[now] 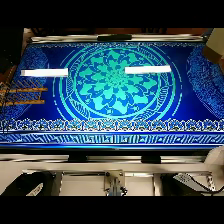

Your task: Fold the shirts.

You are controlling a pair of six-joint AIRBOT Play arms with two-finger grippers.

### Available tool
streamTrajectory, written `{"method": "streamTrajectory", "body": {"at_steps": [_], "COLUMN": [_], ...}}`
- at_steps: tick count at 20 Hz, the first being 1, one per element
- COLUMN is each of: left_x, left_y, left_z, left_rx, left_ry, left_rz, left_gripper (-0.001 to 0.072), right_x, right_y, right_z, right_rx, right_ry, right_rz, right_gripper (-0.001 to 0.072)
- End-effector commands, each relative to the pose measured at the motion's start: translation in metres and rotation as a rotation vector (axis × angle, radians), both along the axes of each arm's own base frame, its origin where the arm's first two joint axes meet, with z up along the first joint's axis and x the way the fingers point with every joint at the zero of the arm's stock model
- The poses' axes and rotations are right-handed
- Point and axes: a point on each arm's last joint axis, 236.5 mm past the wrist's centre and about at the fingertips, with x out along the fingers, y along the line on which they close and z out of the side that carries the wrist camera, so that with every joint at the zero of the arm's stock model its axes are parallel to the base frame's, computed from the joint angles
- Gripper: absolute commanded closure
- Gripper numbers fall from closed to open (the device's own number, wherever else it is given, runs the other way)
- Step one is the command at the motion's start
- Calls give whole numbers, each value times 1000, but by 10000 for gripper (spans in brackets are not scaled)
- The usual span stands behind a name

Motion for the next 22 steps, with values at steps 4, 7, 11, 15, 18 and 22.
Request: {"method": "streamTrajectory", "body": {"at_steps": [4,7,11,15,18,22], "left_x": [0,0,0,0,0,-1], "left_y": [-2,-2,-2,-2,-2,-3], "left_z": [-4,-5,-5,-5,-5,-9], "left_rx": [10,10,11,-12,-25,-29], "left_ry": [16,17,17,31,39,63], "left_rz": [-7,-7,-7,-12,-15,-24], "left_gripper": [114,114,114,114,113,114], "right_x": [-12,-2,4,11,15,17], "right_y": [-2,6,4,-12,-21,-27], "right_z": [0,31,39,18,5,-5], "right_rx": [8,-102,-144,-100,-71,-47], "right_ry": [-25,-53,-70,-68,-60,-59], "right_rz": [-12,37,62,67,70,69], "right_gripper": [664,664,664,664,664,664]}}
